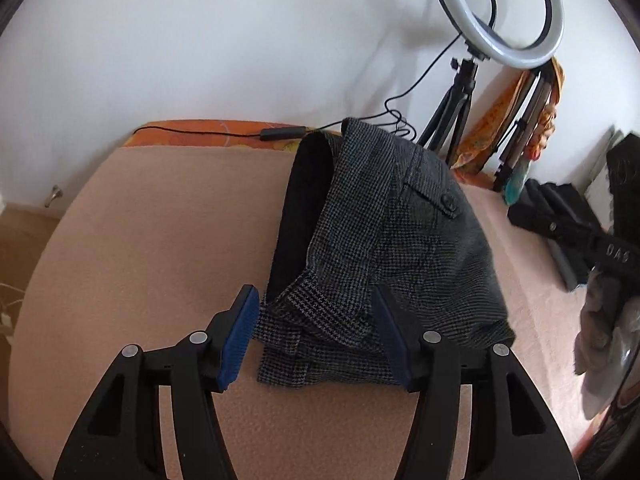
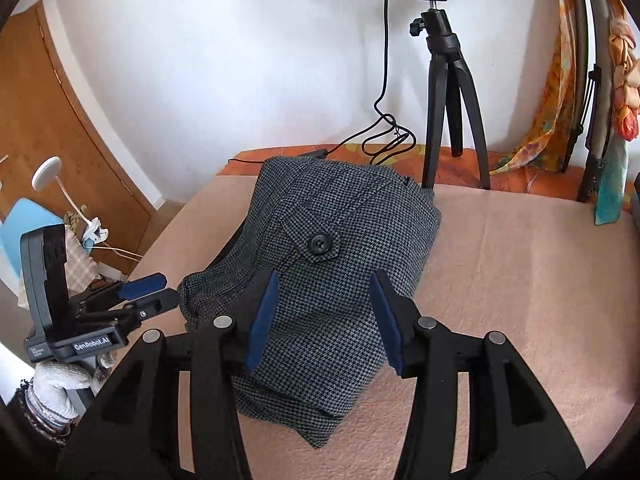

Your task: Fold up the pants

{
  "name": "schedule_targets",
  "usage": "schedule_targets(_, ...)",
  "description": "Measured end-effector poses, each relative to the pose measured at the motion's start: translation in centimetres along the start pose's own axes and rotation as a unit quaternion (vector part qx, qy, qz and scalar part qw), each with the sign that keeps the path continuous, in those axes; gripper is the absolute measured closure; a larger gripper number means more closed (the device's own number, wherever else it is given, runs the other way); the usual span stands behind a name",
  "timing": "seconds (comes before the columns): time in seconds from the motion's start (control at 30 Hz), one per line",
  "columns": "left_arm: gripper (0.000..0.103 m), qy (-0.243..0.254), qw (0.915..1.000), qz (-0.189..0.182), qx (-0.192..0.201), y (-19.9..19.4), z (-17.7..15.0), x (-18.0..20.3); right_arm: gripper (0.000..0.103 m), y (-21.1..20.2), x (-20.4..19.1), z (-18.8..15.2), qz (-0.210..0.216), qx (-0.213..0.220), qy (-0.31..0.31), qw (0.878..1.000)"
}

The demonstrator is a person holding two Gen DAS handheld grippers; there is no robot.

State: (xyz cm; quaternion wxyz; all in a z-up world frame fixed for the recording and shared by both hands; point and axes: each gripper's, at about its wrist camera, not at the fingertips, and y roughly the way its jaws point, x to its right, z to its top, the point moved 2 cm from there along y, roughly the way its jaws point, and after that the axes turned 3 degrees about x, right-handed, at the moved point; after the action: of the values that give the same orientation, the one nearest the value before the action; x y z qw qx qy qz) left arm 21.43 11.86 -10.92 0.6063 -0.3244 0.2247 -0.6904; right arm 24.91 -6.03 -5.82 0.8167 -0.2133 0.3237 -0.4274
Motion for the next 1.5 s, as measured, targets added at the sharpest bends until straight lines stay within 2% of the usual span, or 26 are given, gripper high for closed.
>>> schedule_targets(0.13,0.045,0.007,0.9993,0.017,-0.033,2.2,-1.2,-0.3,0.053,2.2,-0.2,1.4,0.011,-0.007,-0.022,1.000)
schedule_targets(0.2,0.043,0.025,0.9986,0.028,-0.037,2.7,-1.7,-0.3,0.053,3.9,-0.7,1.6,0.017,-0.032,-0.039,0.999)
schedule_targets(0.27,0.042,0.032,0.9983,0.027,-0.040,3.1,-2.0,-0.5,0.053,5.7,-0.7,1.5,-0.014,-0.054,-0.060,0.997)
schedule_targets(0.3,0.042,0.026,0.9985,0.023,-0.043,3.2,-2.1,-0.8,0.053,6.0,-0.5,1.5,-0.028,-0.057,-0.063,0.996)
schedule_targets(0.4,0.042,0.012,0.9988,0.016,-0.045,2.8,-1.8,-1.3,0.053,4.4,-0.6,0.7,-0.007,-0.044,-0.051,0.998)
schedule_targets(0.53,0.043,0.009,0.9997,0.017,-0.014,0.7,-0.3,-1.0,0.053,0.2,-1.5,-3.0,0.010,-0.029,-0.066,0.997)
schedule_targets(0.67,0.045,-0.006,0.9993,-0.007,0.035,-1.9,1.8,-0.2,0.054,-1.5,-2.4,-7.0,0.020,-0.047,-0.083,0.995)
schedule_targets(0.77,0.045,0.001,0.9988,-0.032,0.038,-1.4,2.6,1.7,0.059,-1.4,-3.5,-8.9,0.008,-0.058,-0.121,0.991)
schedule_targets(0.9,0.045,0.001,0.9980,-0.064,0.007,1.2,2.4,3.8,0.068,-0.2,-4.4,-9.7,-0.033,-0.071,-0.157,0.985)
schedule_targets(1.0,0.045,0.013,0.9985,-0.052,-0.013,3.0,1.8,5.2,0.093,0.2,-4.5,-10.2,-0.044,-0.072,-0.175,0.981)
schedule_targets(1.03,0.045,0.014,0.9988,-0.044,-0.018,3.6,1.8,5.3,0.095,0.2,-4.6,-10.5,-0.048,-0.072,-0.182,0.980)
schedule_targets(1.13,0.043,0.005,0.9988,-0.032,-0.036,5.1,1.3,4.6,0.097,-0.8,-5.2,-11.8,-0.060,-0.062,-0.215,0.973)
schedule_targets(1.2,0.043,0.002,0.9992,-0.018,-0.035,5.7,1.3,4.3,0.097,-1.5,-5.5,-12.6,-0.064,-0.053,-0.236,0.968)
schedule_targets(1.3,0.043,0.008,0.9992,-0.020,-0.034,5.5,1.2,4.0,0.098,-1.3,-5.7,-13.6,-0.076,-0.061,-0.272,0.957)
schedule_targets(1.37,0.043,0.019,0.9993,-0.008,-0.030,4.9,1.1,3.9,0.098,-1.2,-5.6,-13.5,-0.068,-0.071,-0.266,0.959)
schedule_targets(1.5,0.043,0.005,0.9998,-0.008,-0.019,3.1,1.3,2.6,0.096,-2.4,-4.5,-11.7,-0.012,-0.091,-0.235,0.968)
